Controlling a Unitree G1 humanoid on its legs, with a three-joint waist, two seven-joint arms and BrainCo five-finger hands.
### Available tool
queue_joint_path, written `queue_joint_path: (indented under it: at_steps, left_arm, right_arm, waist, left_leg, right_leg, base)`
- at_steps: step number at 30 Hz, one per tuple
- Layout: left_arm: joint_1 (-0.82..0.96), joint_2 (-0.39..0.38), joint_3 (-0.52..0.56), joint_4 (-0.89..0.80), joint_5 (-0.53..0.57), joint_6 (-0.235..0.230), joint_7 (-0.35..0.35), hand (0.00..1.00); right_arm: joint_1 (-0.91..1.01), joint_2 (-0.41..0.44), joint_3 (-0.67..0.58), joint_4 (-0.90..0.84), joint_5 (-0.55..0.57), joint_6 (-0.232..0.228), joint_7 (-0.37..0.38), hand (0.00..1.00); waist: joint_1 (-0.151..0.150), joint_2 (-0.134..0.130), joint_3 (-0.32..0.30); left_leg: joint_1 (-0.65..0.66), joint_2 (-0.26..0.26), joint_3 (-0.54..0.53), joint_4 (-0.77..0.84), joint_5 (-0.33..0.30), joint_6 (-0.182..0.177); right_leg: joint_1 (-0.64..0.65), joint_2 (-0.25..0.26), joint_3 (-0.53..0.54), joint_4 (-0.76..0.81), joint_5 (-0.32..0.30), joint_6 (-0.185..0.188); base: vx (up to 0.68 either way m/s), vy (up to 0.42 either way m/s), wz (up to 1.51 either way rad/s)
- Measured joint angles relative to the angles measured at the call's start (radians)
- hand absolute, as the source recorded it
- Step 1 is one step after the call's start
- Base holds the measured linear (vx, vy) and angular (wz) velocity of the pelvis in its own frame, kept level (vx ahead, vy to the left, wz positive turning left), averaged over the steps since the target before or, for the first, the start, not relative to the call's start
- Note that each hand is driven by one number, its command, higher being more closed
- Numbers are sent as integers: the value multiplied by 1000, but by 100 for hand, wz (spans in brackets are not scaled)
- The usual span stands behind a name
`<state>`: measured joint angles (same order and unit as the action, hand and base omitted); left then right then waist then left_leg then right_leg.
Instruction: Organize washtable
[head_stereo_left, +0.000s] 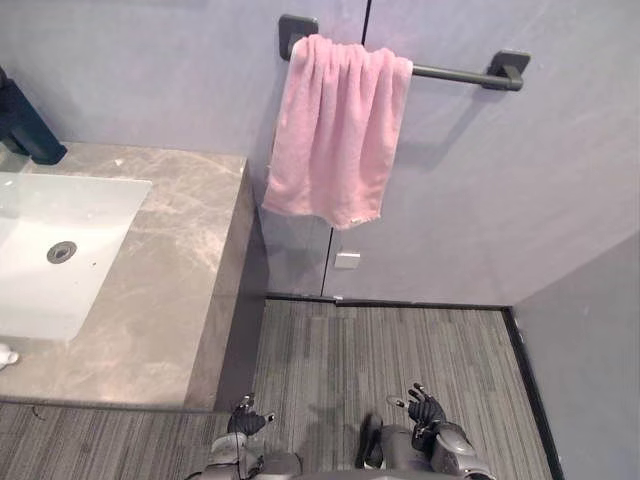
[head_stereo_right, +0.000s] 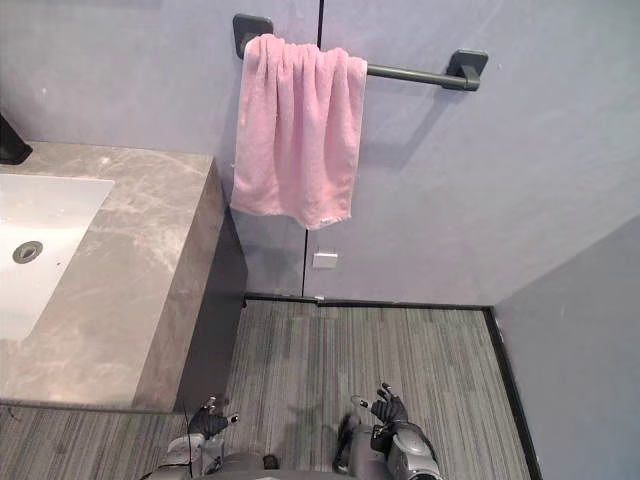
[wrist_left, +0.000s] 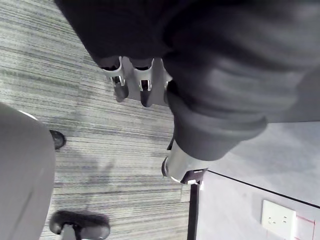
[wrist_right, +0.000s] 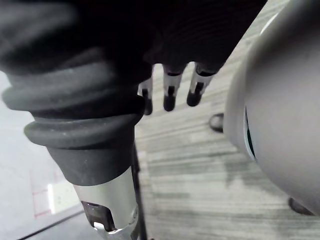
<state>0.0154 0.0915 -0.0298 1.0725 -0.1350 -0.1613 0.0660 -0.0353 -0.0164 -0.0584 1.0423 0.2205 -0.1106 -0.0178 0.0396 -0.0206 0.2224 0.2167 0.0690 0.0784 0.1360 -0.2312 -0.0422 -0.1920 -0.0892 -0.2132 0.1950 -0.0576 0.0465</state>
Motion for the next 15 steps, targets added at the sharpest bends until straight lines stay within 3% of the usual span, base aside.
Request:
queue_joint_path:
  at_steps: [2, 3, 5, 7, 9, 10, 12, 14, 15]
  left_arm:
    - [4, 2, 3, 0, -2, 0, 0, 0]
    - [1, -22, 4, 4, -2, -2, 0, 0]
    - [-1, -41, 5, -1, -2, -4, 0, 0]
    - [0, -59, 42, -4, -1, -2, -1, 0]
    - [-9, -69, 76, -18, -2, -2, 0, 0]
    - [-11, -71, 79, -36, -3, -3, -1, 0]
    - [-17, -71, 76, -48, -8, -5, 0, 0]
    - [-19, -72, 62, -57, -10, -13, -1, 0]
    - [-21, -72, 60, -60, -11, -14, 1, 0]
  right_arm:
    - [16, -1, -6, -2, 1, 1, 0, 0]
    - [13, -9, -23, -6, 0, 0, 1, 0]
    - [10, -18, -49, -5, -1, 2, 0, 0]
    - [11, -17, -54, -5, 0, 2, 0, 0]
    - [19, -18, -59, -5, 4, 4, -2, 0]
    - [31, -14, -59, -5, 5, 4, -3, 0]
    - [35, -10, -59, -3, 5, 4, -4, 0]
    - [26, -11, -58, 1, 6, 4, -5, 0]
    - [23, -10, -57, 13, 8, 4, -5, 0]
  waist:
    - [-6, -20, -12]
    - [-9, 14, -19]
    - [-24, 41, -21]
    - [-25, 49, -24]
    - [-15, 50, -20]
    - [2, 48, -19]
    - [7, 29, -12]
    - [6, 32, -13]
    - [8, 31, -12]
  left_leg:
    - [36, 4, -45, 7, -49, -32]
    - [39, 43, -60, 13, -55, -37]
    - [31, 76, -78, 49, -47, -49]
    - [-25, 110, -82, 185, -42, -58]
    - [-146, 166, -67, 489, -33, -88]
    - [-196, 196, -17, 601, -35, -87]
    - [-246, 190, 37, 597, -41, -78]
    - [-299, 166, 59, 489, -45, -71]
    - [-313, 130, 48, 366, -42, -71]
  right_leg:
    - [4, 0, 49, -15, 158, -8]
    - [-4, 19, 13, 46, 96, -24]
    - [0, 38, -28, 89, 37, -45]
    - [35, 61, -61, 81, 1, -66]
    - [121, 94, -83, 38, -19, -85]
    - [185, 109, -89, 1, -22, -91]
    - [228, 104, -88, -33, -22, -91]
    - [247, 96, -80, -55, -21, -89]
    - [247, 83, -65, -57, -21, -79]
  base:
    - [439, -327, 49]
    - [364, -302, 56]
    - [348, -281, 52]
    - [304, -288, 38]
    - [280, -253, 26]
    - [237, -170, 10]
    - [201, -102, 2]
    - [162, -2, -12]
    - [133, 113, -34]
